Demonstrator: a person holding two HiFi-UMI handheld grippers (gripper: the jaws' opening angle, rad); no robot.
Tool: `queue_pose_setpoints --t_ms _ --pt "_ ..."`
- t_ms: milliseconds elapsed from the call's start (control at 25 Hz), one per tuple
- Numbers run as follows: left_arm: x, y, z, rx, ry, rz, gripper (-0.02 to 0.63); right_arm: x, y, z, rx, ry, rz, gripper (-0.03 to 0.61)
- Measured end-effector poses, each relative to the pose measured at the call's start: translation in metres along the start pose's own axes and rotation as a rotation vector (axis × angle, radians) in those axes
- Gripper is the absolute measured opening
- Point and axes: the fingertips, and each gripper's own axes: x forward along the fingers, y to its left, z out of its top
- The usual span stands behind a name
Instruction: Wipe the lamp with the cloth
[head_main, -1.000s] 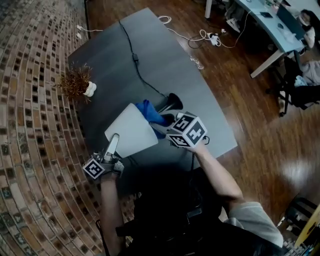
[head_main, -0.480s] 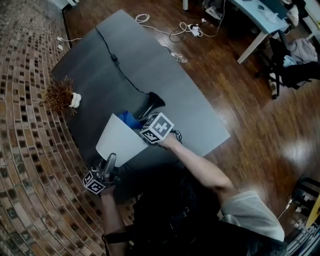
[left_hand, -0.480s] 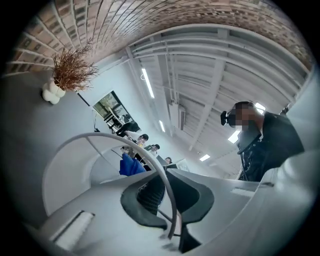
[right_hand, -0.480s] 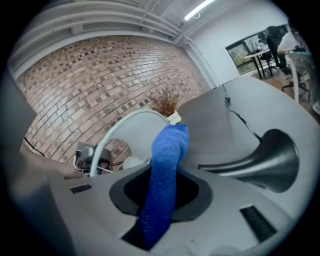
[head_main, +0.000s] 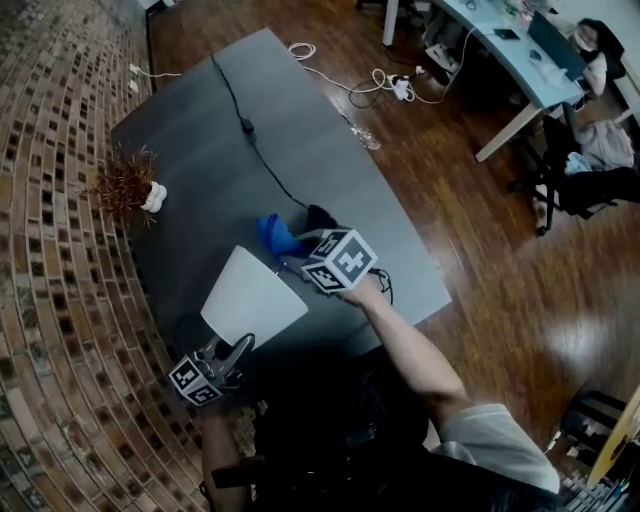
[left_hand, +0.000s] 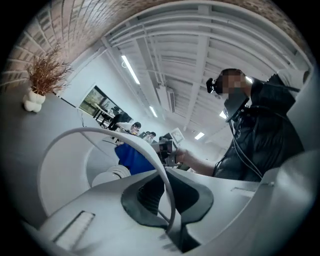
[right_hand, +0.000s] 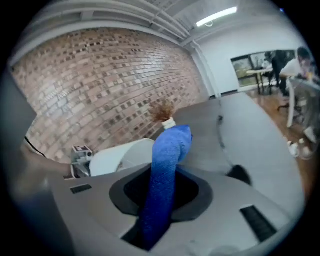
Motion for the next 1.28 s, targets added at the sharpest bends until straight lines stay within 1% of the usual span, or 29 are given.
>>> queue_pose_setpoints --t_ms 40,80,160,240,320,400,440,560,600,720,760,800,840,920,960,1000,1040,1080,1120,1200,1240,1280 --pt "0.002 -0.004 -0.005 0.012 0.021 -0.002 0.008 0.015 0.013 -0.004 0.011 0.029 0.069 0.081" --pt "0.005 -0.008 -0.010 0.023 0.040 -0.004 0.008 0.029 0.018 -0.013 0.016 0.070 0.100 0.081" --pt "0.009 -0.014 -0.018 0.045 0.072 -0.006 0.008 0.042 0.006 -0.035 0.035 0.138 0.084 0.081" --pt "0.011 -0.018 -0.023 0.065 0.096 -0.007 0.008 0.033 -0.016 -0.038 0.067 0.127 0.046 0.083" --pt "0.013 -0.019 -0.024 0.078 0.103 -0.006 0.008 0.015 -0.045 -0.033 0.064 0.115 -0.034 0.083" --pt "0.014 -0.020 -0.026 0.085 0.100 -0.006 0.008 -0.002 -0.079 -0.036 0.045 0.145 -0.134 0.083" --pt "0.014 -0.021 -0.027 0.085 0.098 -0.006 0.008 -0.009 -0.092 -0.039 0.039 0.158 -0.163 0.083" --pt "0.015 -0.023 -0.030 0.084 0.097 -0.006 0.008 -0.038 -0.114 -0.037 0.039 0.157 -0.210 0.083" --pt "0.015 -0.024 -0.031 0.083 0.096 -0.006 0.008 -0.054 -0.122 -0.034 0.029 0.159 -0.258 0.083" --pt "0.015 -0.024 -0.029 0.073 0.094 -0.006 0.009 -0.104 -0.155 -0.030 -0.029 0.184 -0.484 0.083" --pt "0.014 -0.023 -0.029 0.067 0.093 -0.005 0.011 -0.112 -0.154 -0.024 -0.053 0.173 -0.517 0.083" --pt "0.014 -0.021 -0.029 0.057 0.090 -0.003 0.014 -0.112 -0.142 -0.013 -0.076 0.141 -0.494 0.083" --pt "0.014 -0.021 -0.029 0.041 0.086 -0.001 0.020 -0.104 -0.117 0.000 -0.099 0.097 -0.419 0.083" --pt "0.014 -0.019 -0.028 -0.021 0.069 0.002 0.048 -0.074 -0.046 0.023 -0.151 0.028 -0.206 0.083" --pt "0.014 -0.017 -0.027 -0.065 0.051 0.006 0.073 -0.059 -0.012 0.029 -0.185 0.018 -0.120 0.083" --pt "0.013 -0.014 -0.025 -0.116 0.023 0.010 0.142 -0.046 0.016 0.031 -0.223 0.022 -0.066 0.083" --pt "0.010 -0.010 -0.022 -0.176 -0.018 0.011 0.221 -0.037 0.036 0.030 -0.254 0.031 -0.040 0.083" --pt "0.006 -0.006 -0.016 -0.245 -0.076 0.008 0.293 -0.031 0.048 0.029 -0.271 0.037 -0.034 0.083" --pt "-0.003 0.000 -0.008 -0.320 -0.155 0.004 0.369 -0.027 0.053 0.026 -0.274 0.037 -0.037 0.080" --pt "-0.033 0.021 0.014 -0.467 -0.369 0.003 0.398 -0.024 0.055 0.020 -0.269 0.043 -0.040 0.080" --pt "-0.050 0.034 0.024 -0.539 -0.471 0.005 0.402 -0.023 0.055 0.018 -0.277 0.054 -0.047 0.080" --pt "-0.062 0.047 0.032 -0.611 -0.542 0.009 0.401 -0.021 0.054 0.014 -0.295 0.072 -0.059 0.080"
